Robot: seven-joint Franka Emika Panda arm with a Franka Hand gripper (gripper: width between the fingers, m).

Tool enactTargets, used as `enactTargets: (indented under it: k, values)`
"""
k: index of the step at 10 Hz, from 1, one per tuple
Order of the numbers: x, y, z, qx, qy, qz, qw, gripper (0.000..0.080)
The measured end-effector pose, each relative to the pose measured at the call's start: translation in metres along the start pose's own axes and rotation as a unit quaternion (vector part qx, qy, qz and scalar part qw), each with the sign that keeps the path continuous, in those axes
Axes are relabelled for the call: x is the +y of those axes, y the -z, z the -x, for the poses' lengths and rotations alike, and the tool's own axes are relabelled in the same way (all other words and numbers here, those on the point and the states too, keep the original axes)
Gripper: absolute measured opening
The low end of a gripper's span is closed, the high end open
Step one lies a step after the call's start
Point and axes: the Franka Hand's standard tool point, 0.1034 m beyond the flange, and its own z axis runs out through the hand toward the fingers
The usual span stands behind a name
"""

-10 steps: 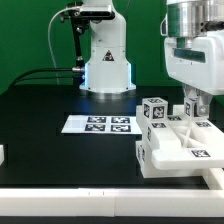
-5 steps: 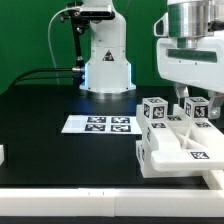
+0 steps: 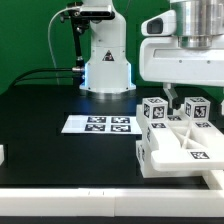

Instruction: Assemble chair

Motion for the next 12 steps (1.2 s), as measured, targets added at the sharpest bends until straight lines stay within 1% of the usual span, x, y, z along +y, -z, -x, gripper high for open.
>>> enactTargets:
  k: [1, 2, 3, 4, 5, 6, 7, 8, 10, 11, 12]
  values:
    - [0.0018, 0.0018, -0.0061, 0.007, 0.132, 0.0, 0.991, 0.0649]
    - [0.0032, 0.0012, -0.0068, 0.007, 0.143, 0.0, 0.99, 0.0649]
    - [0.0023, 0.0011, -0.006, 0.007, 0.127, 0.0, 0.992, 0.0619]
    - [0.0025, 0.0011, -0.0062, 0.007, 0.124, 0.0, 0.992, 0.046]
    - [0.0025, 0.0011, -0.0063, 0.007, 0.122, 0.0, 0.992, 0.046]
    - [0.0021, 0.0011, -0.0059, 0.007, 0.086, -0.001, 0.996, 0.0321]
    - [0.002, 0.0011, -0.0059, 0.007, 0.042, -0.001, 0.999, 0.0282]
    - [0.0019, 0.0008, -0.0056, 0.007, 0.015, -0.002, 1.0, 0.0282]
    - [0.003, 0.001, -0.0068, 0.006, -0.111, -0.004, 0.994, 0.0282]
    - [0.0045, 0.0013, -0.008, 0.004, -0.166, -0.006, 0.986, 0.0282]
    - [0.0057, 0.0007, -0.0079, -0.003, -0.242, -0.012, 0.97, 0.0282]
